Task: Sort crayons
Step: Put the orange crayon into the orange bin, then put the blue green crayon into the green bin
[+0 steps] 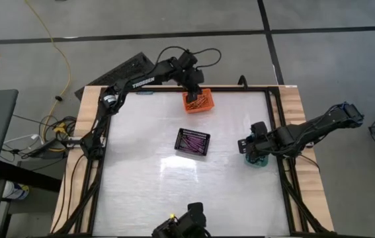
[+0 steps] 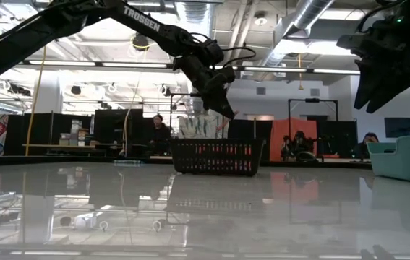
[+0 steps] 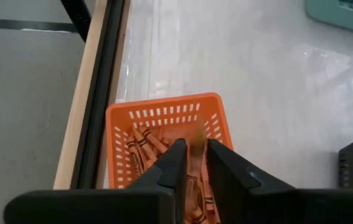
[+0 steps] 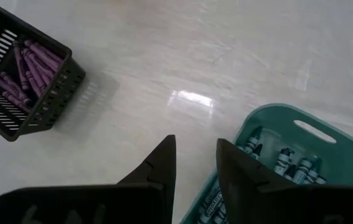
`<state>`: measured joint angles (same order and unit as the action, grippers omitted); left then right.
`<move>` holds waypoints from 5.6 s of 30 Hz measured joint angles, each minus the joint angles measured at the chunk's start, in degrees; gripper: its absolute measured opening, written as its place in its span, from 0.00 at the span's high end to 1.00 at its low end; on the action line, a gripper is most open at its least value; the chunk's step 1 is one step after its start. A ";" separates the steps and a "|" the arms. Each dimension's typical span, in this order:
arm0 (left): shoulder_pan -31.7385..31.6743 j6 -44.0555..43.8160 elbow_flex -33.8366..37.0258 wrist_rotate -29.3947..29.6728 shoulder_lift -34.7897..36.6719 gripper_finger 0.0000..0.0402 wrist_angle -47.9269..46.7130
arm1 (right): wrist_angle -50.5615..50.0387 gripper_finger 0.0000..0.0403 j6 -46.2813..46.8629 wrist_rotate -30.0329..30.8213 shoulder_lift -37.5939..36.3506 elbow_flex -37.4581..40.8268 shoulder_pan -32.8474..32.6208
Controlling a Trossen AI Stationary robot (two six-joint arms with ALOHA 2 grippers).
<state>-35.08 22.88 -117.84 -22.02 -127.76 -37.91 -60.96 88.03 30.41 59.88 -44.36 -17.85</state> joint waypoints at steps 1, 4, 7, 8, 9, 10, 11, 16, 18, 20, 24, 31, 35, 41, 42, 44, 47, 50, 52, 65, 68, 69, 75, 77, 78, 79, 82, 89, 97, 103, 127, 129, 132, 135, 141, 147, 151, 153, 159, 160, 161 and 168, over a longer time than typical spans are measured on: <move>0.01 -0.16 0.00 -0.01 0.00 0.86 0.11 | 0.05 0.73 0.00 0.00 0.00 0.00 0.00; 0.01 -1.68 0.00 -0.10 0.02 0.79 0.11 | 0.28 0.73 0.00 0.04 -0.01 0.00 0.00; 0.01 -2.91 0.00 -0.11 0.02 0.72 0.13 | 0.28 0.73 0.02 0.09 0.00 0.00 0.00; 0.01 -3.00 0.00 -0.11 0.04 0.70 0.05 | 0.28 0.73 0.02 0.07 0.00 0.00 0.00; 0.01 -3.00 0.00 -0.11 0.04 0.68 -0.19 | 0.28 0.73 0.02 0.07 -0.01 0.00 0.00; 0.01 -3.00 0.01 -0.07 0.07 0.67 -0.54 | 0.28 0.73 0.01 0.07 0.00 0.00 -0.02; 0.01 -2.99 0.03 0.04 0.15 0.66 -1.02 | 0.28 0.73 0.01 0.06 0.00 0.00 -0.02; -1.33 -0.77 0.04 3.46 0.76 0.65 -6.07 | 0.41 0.73 0.00 -0.09 0.00 0.00 -0.15; -2.75 0.46 0.04 5.50 0.95 0.65 -8.86 | 0.41 0.73 0.00 -0.11 0.00 0.00 -0.15; -4.63 0.93 0.11 6.44 1.10 0.65 -11.10 | 0.41 0.73 -0.02 -0.11 0.00 0.00 -0.15; -9.12 0.89 0.09 6.38 2.33 0.65 -13.62 | 0.41 0.73 -0.02 -0.15 0.00 0.00 -0.37; -16.68 1.27 2.67 9.00 2.49 0.65 -20.02 | 0.41 0.73 -0.01 0.08 -0.02 0.00 -1.29; -19.68 1.34 7.64 8.98 2.43 0.65 -22.73 | 0.39 0.73 -0.04 0.94 -0.02 0.00 -1.29; -21.14 5.00 17.08 10.27 5.47 0.65 -22.82 | 0.17 0.73 -0.03 2.47 -0.01 0.00 -1.28; -21.31 5.92 18.76 11.07 6.79 0.65 -22.17 | 0.19 0.73 -0.05 2.55 -0.02 0.00 -1.27; -21.91 7.62 22.60 12.04 9.69 0.65 -20.29 | 0.15 0.73 -0.07 2.57 -0.02 0.00 -1.27; -23.35 9.61 28.59 12.40 13.87 0.65 -16.18 | 0.15 0.73 -0.16 3.41 0.00 0.00 -1.27; -24.56 12.64 33.29 13.09 17.04 0.65 -12.30 | 0.15 0.73 -0.26 4.66 0.00 0.00 -1.27; -24.96 15.13 36.21 13.46 17.85 0.65 -9.72 | 0.13 0.73 -0.24 5.54 0.00 0.00 -1.12; -24.41 24.35 44.03 17.81 17.99 0.65 -1.23 | 0.34 0.73 -0.07 3.98 0.00 0.00 -0.48; -24.38 26.15 44.04 17.81 17.99 0.65 0.19 | 0.23 0.73 -0.09 3.98 0.00 0.00 -0.30; -24.38 26.22 44.04 17.84 17.99 0.65 1.10 | 0.21 0.73 -0.09 3.98 0.00 0.00 -0.19; -24.38 28.25 44.04 17.00 17.99 0.65 3.08 | 0.17 0.73 -0.11 4.00 0.00 0.00 0.00; -24.38 29.04 44.02 16.92 17.99 0.65 4.06 | 0.17 0.73 -0.12 4.00 0.00 0.00 0.00; -24.38 29.22 44.04 16.92 17.99 0.65 4.29 | 0.14 0.73 -0.20 4.00 0.02 0.00 0.00; -24.38 29.54 44.04 16.90 17.99 0.65 4.60 | 0.14 0.73 -0.22 4.01 0.07 0.00 0.00; -24.38 30.69 44.04 16.70 17.99 0.65 6.36 | 0.07 0.73 -0.22 4.01 0.11 0.00 0.00; -24.38 30.39 44.02 15.63 16.71 0.65 5.89 | -0.05 0.73 -0.22 4.04 0.11 0.00 0.00; -24.12 28.50 43.74 16.52 13.99 0.65 5.00 | -0.07 0.73 -0.17 4.04 0.11 0.00 0.00; -24.01 28.21 43.77 16.71 13.74 0.66 2.95 | -0.25 0.73 -1.03 4.07 0.11 0.00 0.23; -15.04 15.83 41.99 10.96 14.10 0.99 -10.33 | 3.63 0.73 -4.59 5.94 0.11 0.00 3.85; -13.88 13.60 41.43 5.17 15.06 0.99 -11.79 | 6.71 0.73 -5.80 7.21 0.11 0.02 3.85; -12.45 10.92 39.47 -3.37 19.70 1.00 -11.54 | 14.79 0.73 -11.69 8.79 0.11 0.02 4.76; -10.96 9.74 38.64 -9.27 24.68 1.00 -9.84 | 26.32 0.73 -21.82 8.64 0.11 0.02 7.00; -4.32 5.34 38.43 -17.27 35.14 1.00 -3.27 | 51.67 0.73 -42.29 3.43 1.08 0.02 12.98; 1.05 0.56 38.45 -18.76 41.62 1.00 5.81 | 66.10 0.72 -49.77 -6.55 4.33 0.00 18.88; 2.75 -3.10 38.45 -19.65 43.32 1.00 10.52 | 72.76 0.64 -50.98 -12.37 7.68 0.02 20.60; 3.44 -4.66 38.45 -19.89 43.78 1.00 12.32 | 76.69 0.59 -52.15 -13.71 9.34 0.02 20.96; 4.42 -9.28 38.42 -22.40 43.85 1.00 16.93 | 86.12 0.45 -59.93 -14.03 13.29 -0.41 20.44; 4.44 -10.13 38.42 -22.82 43.85 1.00 18.10 | 86.27 0.44 -61.59 -14.03 13.84 -1.01 20.45; 4.51 -11.15 38.42 -23.28 43.85 1.00 19.23 | 86.33 0.43 -63.20 -14.03 14.48 -1.76 20.44; 5.06 -18.24 38.38 -26.80 43.87 1.00 28.99 | 86.31 0.45 -74.43 -13.89 18.84 -8.35 20.19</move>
<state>-30.02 4.65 -79.46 -48.82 -83.90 -8.91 25.35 13.60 16.53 78.72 -52.71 2.34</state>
